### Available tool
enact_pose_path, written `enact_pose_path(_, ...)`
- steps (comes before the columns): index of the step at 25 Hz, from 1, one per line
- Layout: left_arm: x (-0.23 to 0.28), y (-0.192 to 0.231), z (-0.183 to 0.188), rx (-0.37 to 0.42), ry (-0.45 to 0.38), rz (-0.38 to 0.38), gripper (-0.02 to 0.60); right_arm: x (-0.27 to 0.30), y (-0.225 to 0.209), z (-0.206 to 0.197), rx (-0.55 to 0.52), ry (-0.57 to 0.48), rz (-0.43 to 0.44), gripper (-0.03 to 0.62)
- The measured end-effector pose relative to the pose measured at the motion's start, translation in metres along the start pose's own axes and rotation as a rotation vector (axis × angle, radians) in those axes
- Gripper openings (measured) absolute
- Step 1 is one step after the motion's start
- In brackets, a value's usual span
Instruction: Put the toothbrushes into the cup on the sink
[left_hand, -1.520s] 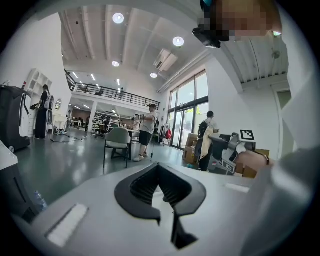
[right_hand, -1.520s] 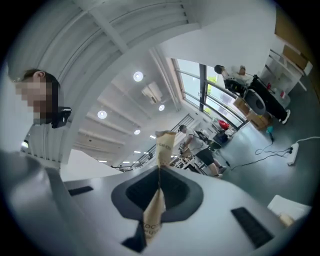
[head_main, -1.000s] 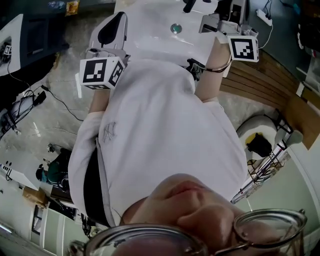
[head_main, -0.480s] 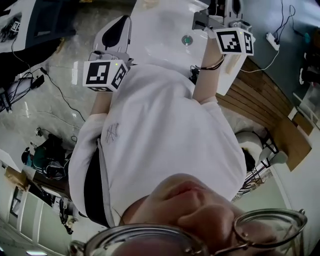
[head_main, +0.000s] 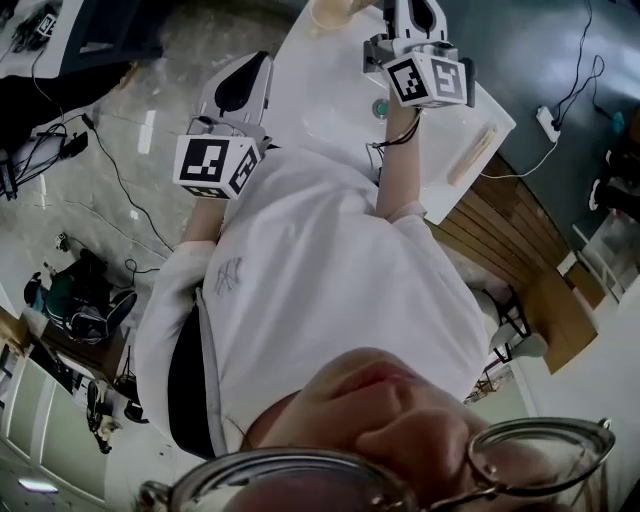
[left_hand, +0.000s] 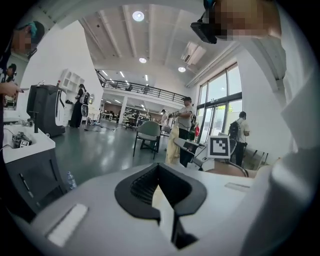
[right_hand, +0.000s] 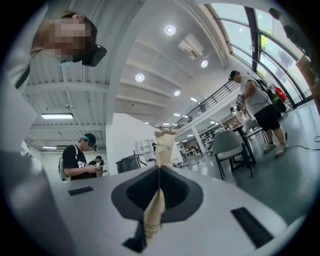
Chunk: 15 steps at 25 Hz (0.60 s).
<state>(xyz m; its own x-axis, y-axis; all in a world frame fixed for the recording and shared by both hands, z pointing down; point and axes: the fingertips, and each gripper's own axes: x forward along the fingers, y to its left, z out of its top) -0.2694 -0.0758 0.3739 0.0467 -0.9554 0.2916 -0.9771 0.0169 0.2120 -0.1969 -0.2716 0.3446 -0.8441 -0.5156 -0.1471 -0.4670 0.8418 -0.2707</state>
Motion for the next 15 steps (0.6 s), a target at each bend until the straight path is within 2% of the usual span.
enact_pose_path(8, -0.010, 0.013, -0.002, -0.004, 0.018, 0.025, 0.008, 0.013, 0.007, -0.079, -0.031, 0.164, -0.037, 0.014)
enact_pose_path(15, -0.004, 0.008, -0.002, -0.004, 0.019, 0.007, 0.007, 0.006, -0.001, -0.108, -0.051, 0.238, -0.073, 0.014)
